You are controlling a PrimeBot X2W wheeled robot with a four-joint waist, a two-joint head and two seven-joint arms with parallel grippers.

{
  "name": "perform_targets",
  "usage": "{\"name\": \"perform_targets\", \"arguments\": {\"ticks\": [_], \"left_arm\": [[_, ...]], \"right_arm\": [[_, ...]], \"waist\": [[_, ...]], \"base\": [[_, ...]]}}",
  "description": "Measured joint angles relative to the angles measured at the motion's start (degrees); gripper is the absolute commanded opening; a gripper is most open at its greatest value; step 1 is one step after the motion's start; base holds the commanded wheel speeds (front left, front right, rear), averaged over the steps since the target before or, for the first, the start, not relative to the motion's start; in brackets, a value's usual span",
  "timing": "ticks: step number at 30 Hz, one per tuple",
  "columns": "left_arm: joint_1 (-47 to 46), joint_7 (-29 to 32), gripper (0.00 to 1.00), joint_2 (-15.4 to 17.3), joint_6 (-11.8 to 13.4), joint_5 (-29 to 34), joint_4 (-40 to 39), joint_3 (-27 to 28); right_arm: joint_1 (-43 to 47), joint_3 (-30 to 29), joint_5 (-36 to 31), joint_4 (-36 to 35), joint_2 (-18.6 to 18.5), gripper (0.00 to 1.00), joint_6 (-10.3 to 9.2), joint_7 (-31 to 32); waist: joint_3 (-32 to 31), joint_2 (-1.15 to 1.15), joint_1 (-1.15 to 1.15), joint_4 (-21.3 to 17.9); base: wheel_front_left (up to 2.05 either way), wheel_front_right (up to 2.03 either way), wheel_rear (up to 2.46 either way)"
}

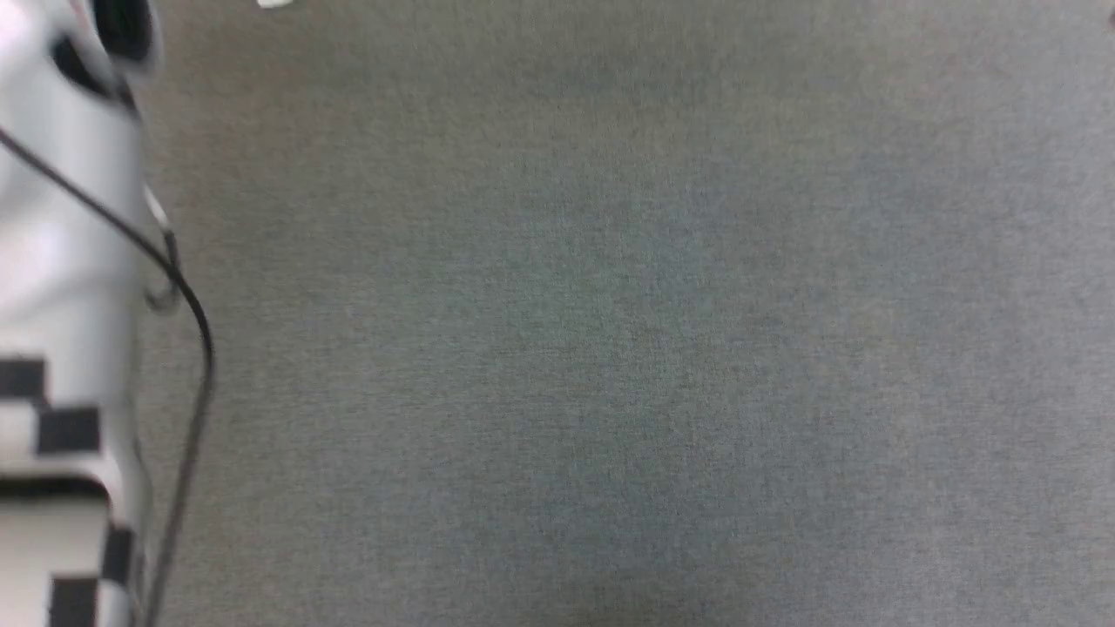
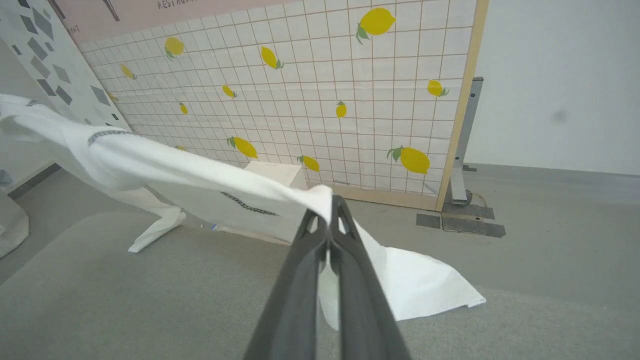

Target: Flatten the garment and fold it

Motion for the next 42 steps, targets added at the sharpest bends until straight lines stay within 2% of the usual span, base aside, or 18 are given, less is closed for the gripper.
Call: {"name": "perform_targets", "arguments": {"ticks": [5,10,14,18,21,25,34,39,40,41,42], "left_arm": [[19.29,0.29,0.0,-0.52,2.01,-3.46,-8.16,1.27],[41.45,4.26,0.0,-1.46,5.93,-6.14,-18.61,0.67],[56.4,6.98,0.0,-2.04,8.66,-7.72,-23.95,0.14],[67.59,9.5,0.0,-2.4,10.2,-9.95,-26.28,-0.85],[72.82,11.94,0.0,-2.27,11.1,-10.35,-27.22,-2.05],[77.24,18.12,0.0,-1.2,11.36,-10.88,-27.24,-5.03],[80.64,28.7,0.0,2.42,13.99,-11.83,-26.24,-7.84],[81.14,30.06,0.0,2.59,14.48,-12.77,-26.04,-7.6],[81.13,29.93,0.0,2.53,14.59,-12.92,-26.08,-7.45],[81.13,29.91,0.34,2.44,14.81,-12.96,-26.13,-7.3],[81.11,29.92,1.0,2.31,14.99,-13.25,-26.3,-7.1]], "right_arm": [[15.13,0.33,3.52,-4.72,-0.27,0.0,0.0,-1.42],[31.17,-1.15,4.31,-8.21,-0.32,0.0,0.0,-1.21],[42.6,-3.02,3.05,-10.09,1.02,0.0,0.01,-0.44],[52.47,-4.36,0.0,-10.46,2.81,0.0,0.01,0.89],[58.47,-5.48,-2.25,-10.58,4.09,0.0,0.0,2.96],[65.25,-6.64,-6.48,-11.46,4.72,0.0,0.0,7.1],[73.6,-8.83,-11.45,-17.18,5.49,0.0,0.0,20.3],[75.76,-10.09,-12.48,-20.17,6.04,0.0,0.0,24.32],[75.76,-10.27,-12.74,-20.54,6.23,0.04,0.0,24.55],[75.76,-10.4,-13.1,-21.04,6.42,0.55,0.0,24.6],[75.76,-10.57,-13.44,-21.49,6.7,1.0,0.0,24.6]], "waist": [[-5.85,0.0,0.0,0.74],[-12.01,0.0,0.0,1.24],[-16.48,0.0,-0.01,1.49],[-20.54,0.0,-0.01,1.67],[-23.17,0.0,-0.01,1.83],[-26.08,0.0,-0.01,2.15],[-28.57,0.0,-0.01,3.16],[-28.88,0.0,-0.01,3.11],[-28.85,0.0,-0.01,3.05],[-28.8,0.0,-0.01,2.98],[-28.74,0.0,-0.01,2.91]], "base": [[0.0,0.0,0.0],[0.0,0.0,0.0],[0.0,0.0,0.0],[0.0,0.0,0.0],[0.0,0.0,0.0],[0.0,0.0,0.0],[0.0,0.0,0.0],[0.0,0.0,0.0],[0.0,0.0,0.0],[0.0,0.0,0.0],[0.0,0.0,0.0]]}}
